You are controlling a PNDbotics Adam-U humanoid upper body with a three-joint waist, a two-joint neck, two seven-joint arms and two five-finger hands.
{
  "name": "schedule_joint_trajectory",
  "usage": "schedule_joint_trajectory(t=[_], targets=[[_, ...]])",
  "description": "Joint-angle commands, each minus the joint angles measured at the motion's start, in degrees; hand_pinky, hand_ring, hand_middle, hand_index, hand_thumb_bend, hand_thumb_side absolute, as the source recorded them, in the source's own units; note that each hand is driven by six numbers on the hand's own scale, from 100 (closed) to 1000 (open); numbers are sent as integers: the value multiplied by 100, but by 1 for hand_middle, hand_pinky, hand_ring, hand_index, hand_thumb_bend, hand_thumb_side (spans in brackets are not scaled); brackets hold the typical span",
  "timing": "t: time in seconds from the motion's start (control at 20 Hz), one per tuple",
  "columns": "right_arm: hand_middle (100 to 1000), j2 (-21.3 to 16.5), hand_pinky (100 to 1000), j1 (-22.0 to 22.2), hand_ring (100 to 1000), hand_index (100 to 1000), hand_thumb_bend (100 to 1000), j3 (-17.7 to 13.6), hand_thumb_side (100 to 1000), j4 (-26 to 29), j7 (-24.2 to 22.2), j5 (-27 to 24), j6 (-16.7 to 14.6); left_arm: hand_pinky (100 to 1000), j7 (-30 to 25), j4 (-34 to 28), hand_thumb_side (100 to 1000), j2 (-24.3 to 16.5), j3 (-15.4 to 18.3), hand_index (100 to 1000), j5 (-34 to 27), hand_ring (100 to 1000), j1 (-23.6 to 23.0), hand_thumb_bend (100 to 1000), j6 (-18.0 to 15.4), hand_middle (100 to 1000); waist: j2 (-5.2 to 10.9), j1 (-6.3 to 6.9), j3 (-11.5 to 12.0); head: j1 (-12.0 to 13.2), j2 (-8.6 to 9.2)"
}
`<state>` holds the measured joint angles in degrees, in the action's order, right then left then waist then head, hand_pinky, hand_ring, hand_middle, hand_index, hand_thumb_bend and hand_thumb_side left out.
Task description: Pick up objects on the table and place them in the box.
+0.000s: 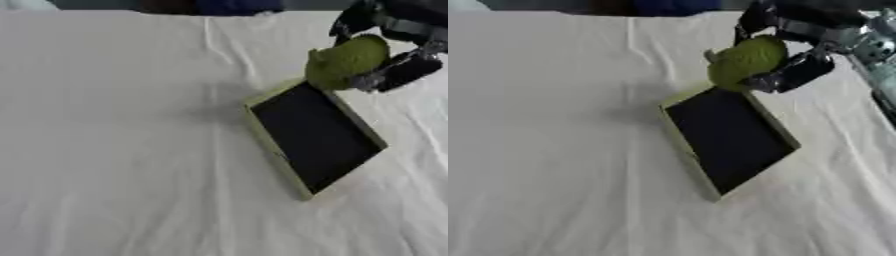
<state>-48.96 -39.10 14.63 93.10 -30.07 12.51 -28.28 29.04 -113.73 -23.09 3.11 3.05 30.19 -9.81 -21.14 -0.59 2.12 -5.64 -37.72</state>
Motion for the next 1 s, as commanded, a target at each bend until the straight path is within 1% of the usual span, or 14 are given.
schedule_joint_trajectory(t=[0.05,0.35,0.55,0.7,0.8,0.85,0.9,0.95,1.0], targets=[[351,-139,689,142,485,539,100,-140,107,381,-247,-45,286,762,6,-87,532,-85,50,713,18,865,39,165,8,633,136,-1,6,-29,16],[370,-50,693,339,498,556,100,72,111,607,-694,77,792,762,-4,-87,532,-67,43,713,9,867,45,164,9,633,130,19,13,-63,19],[370,-20,693,358,498,556,100,116,111,653,-774,137,903,762,-5,-87,532,-66,43,713,9,867,46,164,8,633,130,22,13,-65,15],[408,34,705,394,526,594,100,117,100,562,-764,250,951,762,-3,-87,533,-57,44,713,7,869,43,163,10,633,129,24,13,-77,21],[454,74,720,398,559,638,115,140,100,512,-741,343,925,762,-2,-87,533,-55,44,713,7,869,43,162,11,633,130,27,13,-79,18],[506,86,738,399,598,685,172,151,100,496,-740,376,906,762,-3,-87,533,-54,45,713,7,869,43,162,11,633,130,28,13,-79,18],[541,92,751,404,629,713,208,163,100,488,-756,406,873,762,-2,-87,533,-53,46,713,7,869,42,162,11,633,130,29,13,-79,18],[596,96,771,410,681,750,242,167,100,484,-777,434,836,763,-1,-87,533,-53,47,713,7,870,42,161,12,634,130,28,12,-78,17],[606,97,775,417,691,756,248,164,100,481,-802,464,791,763,-1,-87,533,-53,46,713,7,870,42,161,12,634,131,27,11,-77,15]])
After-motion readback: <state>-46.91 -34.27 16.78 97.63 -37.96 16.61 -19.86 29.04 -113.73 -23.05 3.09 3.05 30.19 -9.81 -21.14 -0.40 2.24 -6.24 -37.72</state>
